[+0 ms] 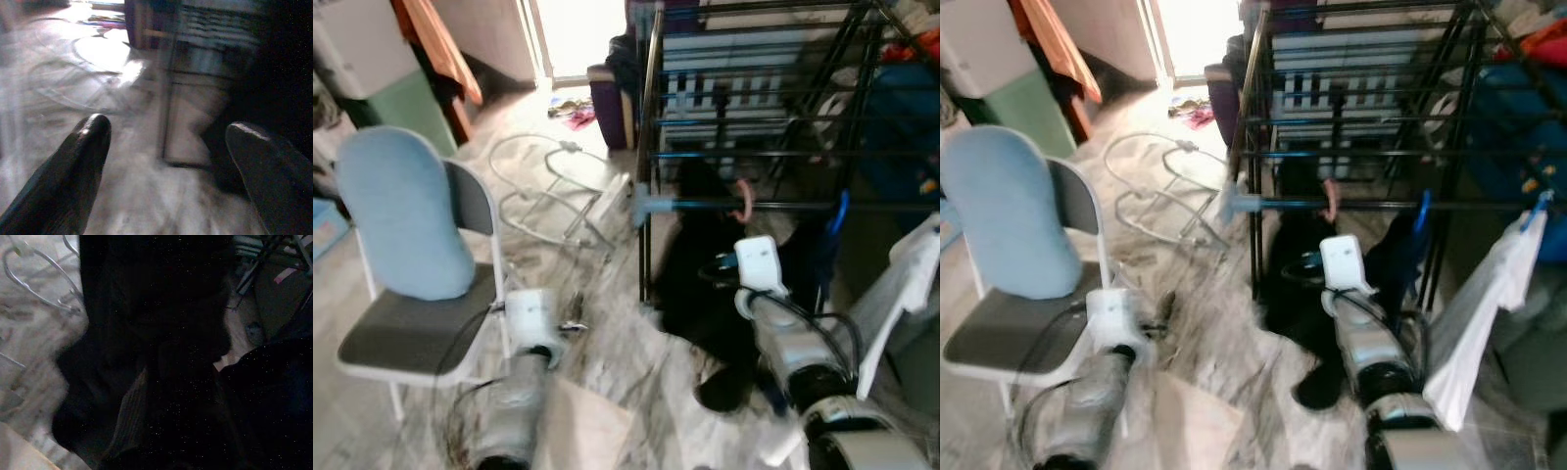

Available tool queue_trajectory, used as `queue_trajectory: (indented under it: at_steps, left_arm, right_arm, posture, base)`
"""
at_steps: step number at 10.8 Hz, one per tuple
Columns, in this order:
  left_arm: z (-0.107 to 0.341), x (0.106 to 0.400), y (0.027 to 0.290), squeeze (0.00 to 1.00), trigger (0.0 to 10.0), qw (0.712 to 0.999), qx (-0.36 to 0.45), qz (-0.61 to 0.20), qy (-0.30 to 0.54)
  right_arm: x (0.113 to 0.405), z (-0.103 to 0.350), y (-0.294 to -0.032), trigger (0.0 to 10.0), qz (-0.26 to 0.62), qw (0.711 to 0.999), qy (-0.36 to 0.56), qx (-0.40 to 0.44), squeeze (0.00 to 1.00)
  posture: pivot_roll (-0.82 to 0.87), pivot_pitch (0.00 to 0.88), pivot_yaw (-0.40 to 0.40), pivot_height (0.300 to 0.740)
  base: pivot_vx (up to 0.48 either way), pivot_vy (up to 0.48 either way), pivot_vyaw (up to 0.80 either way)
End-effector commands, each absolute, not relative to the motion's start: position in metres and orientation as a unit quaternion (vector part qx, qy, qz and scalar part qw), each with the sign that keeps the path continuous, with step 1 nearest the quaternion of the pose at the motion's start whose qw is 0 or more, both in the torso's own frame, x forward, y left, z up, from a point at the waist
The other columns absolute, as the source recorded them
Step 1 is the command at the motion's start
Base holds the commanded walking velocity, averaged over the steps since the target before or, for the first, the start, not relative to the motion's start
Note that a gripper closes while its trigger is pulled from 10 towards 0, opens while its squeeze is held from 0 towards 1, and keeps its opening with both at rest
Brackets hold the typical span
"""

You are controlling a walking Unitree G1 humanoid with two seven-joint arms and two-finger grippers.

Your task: Hang hanger

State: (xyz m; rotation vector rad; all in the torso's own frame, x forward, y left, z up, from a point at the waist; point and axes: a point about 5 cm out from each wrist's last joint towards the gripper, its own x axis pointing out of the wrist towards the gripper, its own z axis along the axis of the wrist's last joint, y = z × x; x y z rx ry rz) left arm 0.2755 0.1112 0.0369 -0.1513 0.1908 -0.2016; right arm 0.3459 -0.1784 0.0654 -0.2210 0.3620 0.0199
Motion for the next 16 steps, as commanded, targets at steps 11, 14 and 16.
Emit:
queue_trajectory:
  at_steps: [11,14,16]
  left_arm:
    - [0.031,0.271,0.108,0.00,10.0,0.982,-0.081,-0.110,0.129]
    - [0.031,0.271,0.114,0.00,10.0,0.981,-0.097,-0.100,0.135]
    - [0.031,0.271,0.112,0.00,10.0,0.980,-0.098,-0.106,0.134]
  right_arm:
    - [0.360,0.068,-0.140,10.0,0.006,0.968,0.241,-0.064,0.00]
    - [0.359,0.065,-0.147,10.0,-0.015,0.966,0.254,-0.043,0.00]
    - [0.358,0.064,-0.152,10.0,-0.038,0.965,0.256,-0.041,0.00]
  posture:
    - [-0.09,0.000,0.077,0.740]
    - [-0.08,0.000,0.073,0.740]
    - [-0.08,0.000,0.076,0.740]
  base:
    - [0.000,0.000,0.00]
    - [0.000,0.117,0.00]
    - [0.000,0.154,0.00]
